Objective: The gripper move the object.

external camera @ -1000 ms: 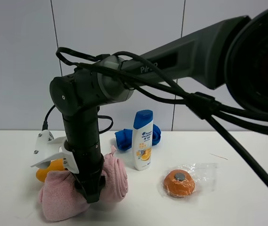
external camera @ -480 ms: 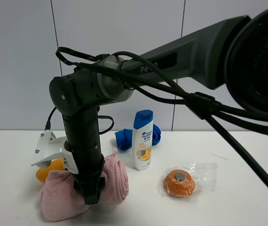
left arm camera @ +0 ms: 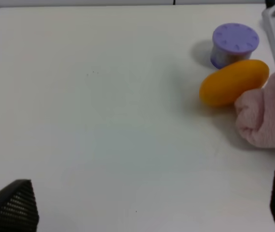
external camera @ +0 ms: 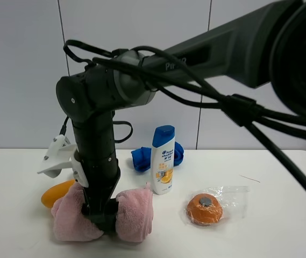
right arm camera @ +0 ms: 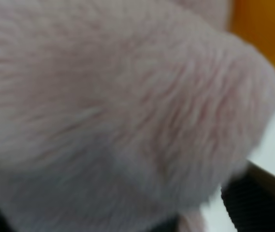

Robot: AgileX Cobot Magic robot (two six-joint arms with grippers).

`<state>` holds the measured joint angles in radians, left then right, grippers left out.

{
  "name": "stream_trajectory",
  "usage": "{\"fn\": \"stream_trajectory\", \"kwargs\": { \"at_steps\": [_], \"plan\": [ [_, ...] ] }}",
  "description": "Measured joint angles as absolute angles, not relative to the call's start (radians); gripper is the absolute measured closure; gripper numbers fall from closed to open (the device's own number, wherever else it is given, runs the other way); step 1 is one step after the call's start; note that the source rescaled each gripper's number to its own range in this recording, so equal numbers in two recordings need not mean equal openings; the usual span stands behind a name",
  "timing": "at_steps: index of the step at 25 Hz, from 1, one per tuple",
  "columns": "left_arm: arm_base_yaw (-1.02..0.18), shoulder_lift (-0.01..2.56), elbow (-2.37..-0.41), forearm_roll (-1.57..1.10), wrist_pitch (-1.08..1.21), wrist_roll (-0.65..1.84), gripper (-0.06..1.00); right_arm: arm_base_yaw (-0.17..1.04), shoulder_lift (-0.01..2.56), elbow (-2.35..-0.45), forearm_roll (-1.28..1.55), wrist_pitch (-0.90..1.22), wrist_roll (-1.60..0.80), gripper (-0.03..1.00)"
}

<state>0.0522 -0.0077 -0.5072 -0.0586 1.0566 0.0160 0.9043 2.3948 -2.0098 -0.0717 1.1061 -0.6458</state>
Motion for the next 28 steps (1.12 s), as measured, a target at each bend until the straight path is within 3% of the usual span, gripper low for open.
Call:
{"fn": "stream_trajectory", "kwargs": {
  "at_steps": [9,20,28],
  "plan": [
    [0.052,-0.008,-0.507,-0.059,1.057,0.016,-0.06,0.904,2.088,-2.010,-0.160,1.042,-0.588,0.30],
    [0.052,-0.008,-0.507,-0.059,1.057,0.016,-0.06,0.889,1.691,-2.010,-0.596,1.143,-0.327,0.30],
    [0.052,-0.008,-0.507,-0.059,1.057,0.016,-0.06,0.614,1.598,-2.010,-0.452,1.199,-0.249,0.30]
  ]
}}
